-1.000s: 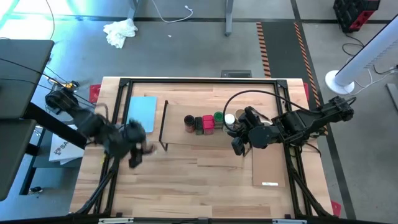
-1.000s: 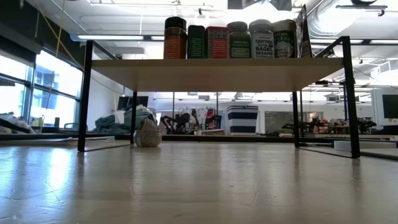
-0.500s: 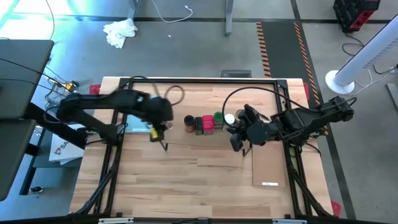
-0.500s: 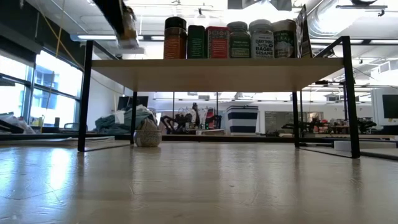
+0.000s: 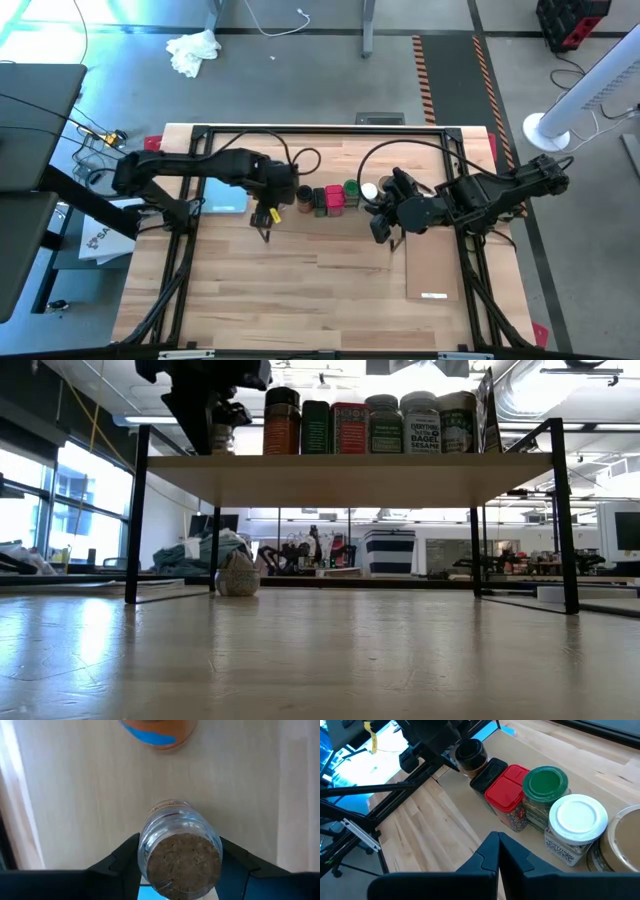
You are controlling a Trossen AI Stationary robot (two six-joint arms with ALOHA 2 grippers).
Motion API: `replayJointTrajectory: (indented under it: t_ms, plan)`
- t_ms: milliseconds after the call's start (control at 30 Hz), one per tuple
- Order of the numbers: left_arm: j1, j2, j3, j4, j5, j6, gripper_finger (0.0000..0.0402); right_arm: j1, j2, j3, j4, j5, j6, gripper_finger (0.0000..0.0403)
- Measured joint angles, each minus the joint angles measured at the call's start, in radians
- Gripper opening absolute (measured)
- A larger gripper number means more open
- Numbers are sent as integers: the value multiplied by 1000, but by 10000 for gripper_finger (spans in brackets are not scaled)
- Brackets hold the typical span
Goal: Shelf spices
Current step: Put the transparent seasoning on the shelf, then return to Home Position
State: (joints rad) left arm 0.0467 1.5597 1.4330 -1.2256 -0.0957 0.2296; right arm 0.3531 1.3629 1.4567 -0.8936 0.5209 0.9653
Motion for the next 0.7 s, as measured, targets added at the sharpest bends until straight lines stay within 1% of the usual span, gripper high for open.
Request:
replayJointTrajectory:
  t_ms: [67,167,267,333,433,600,700]
  plan:
    - [0,1,-1,19,17,-1,188,0,0,0,0,0,-1,0]
    - [0,-2,-1,78,14,-18,237,0,0,0,0,0,-1,0]
    - [1,-4,4,66,5,-34,280,0,0,0,0,-6,-2,0]
    - [1,-2,8,59,4,-34,299,0,0,0,0,-10,-2,0]
    - [1,-2,8,51,-19,-35,312,0,0,0,0,-10,-4,0]
    - [1,-11,9,-20,-49,-34,314,0,0,0,0,-10,-6,0]
    - [5,-54,9,-68,-57,-63,314,0,0,1,0,5,-49,0]
